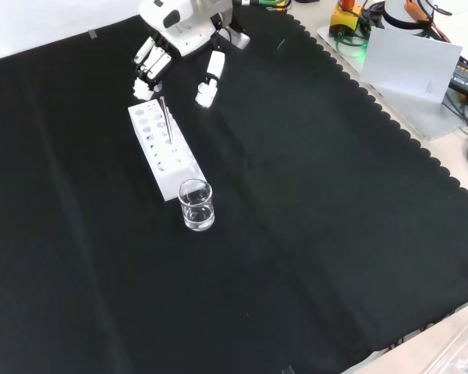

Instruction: Take the glass rod from the white test tube rack.

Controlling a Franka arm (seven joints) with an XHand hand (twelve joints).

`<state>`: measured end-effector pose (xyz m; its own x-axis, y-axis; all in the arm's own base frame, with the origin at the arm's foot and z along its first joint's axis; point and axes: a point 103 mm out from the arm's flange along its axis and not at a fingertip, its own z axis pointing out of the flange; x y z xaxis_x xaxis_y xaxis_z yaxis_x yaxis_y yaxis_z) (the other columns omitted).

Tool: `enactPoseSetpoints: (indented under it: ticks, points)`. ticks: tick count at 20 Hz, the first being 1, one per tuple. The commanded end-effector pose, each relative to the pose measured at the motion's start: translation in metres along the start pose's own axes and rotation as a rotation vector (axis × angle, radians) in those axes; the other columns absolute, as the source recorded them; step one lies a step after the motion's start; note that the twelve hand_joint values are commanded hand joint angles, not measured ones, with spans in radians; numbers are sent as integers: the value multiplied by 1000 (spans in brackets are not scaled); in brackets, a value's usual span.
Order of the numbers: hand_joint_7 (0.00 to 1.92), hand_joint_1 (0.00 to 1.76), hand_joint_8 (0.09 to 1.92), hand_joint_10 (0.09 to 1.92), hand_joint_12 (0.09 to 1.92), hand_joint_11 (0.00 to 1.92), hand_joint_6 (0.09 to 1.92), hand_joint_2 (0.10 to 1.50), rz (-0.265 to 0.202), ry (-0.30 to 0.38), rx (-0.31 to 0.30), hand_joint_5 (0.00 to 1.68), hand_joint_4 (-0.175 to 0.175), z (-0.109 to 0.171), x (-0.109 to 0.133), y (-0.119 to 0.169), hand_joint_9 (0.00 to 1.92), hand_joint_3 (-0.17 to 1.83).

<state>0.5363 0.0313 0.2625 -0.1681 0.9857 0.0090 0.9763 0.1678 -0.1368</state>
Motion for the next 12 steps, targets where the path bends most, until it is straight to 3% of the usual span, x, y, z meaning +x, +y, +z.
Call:
enactPoseSetpoints:
  ticks: [1, 12]
  points:
    - [329, 616, 867, 841, 1366, 424, 87, 877, -49, 23, -26, 404, -175, -9, 3, 3, 734, 472]
    - [590, 680, 872, 858, 1221, 911, 143, 871, -6, -8, -53, 520, -175, -1, -3, 14, 1026, 491]
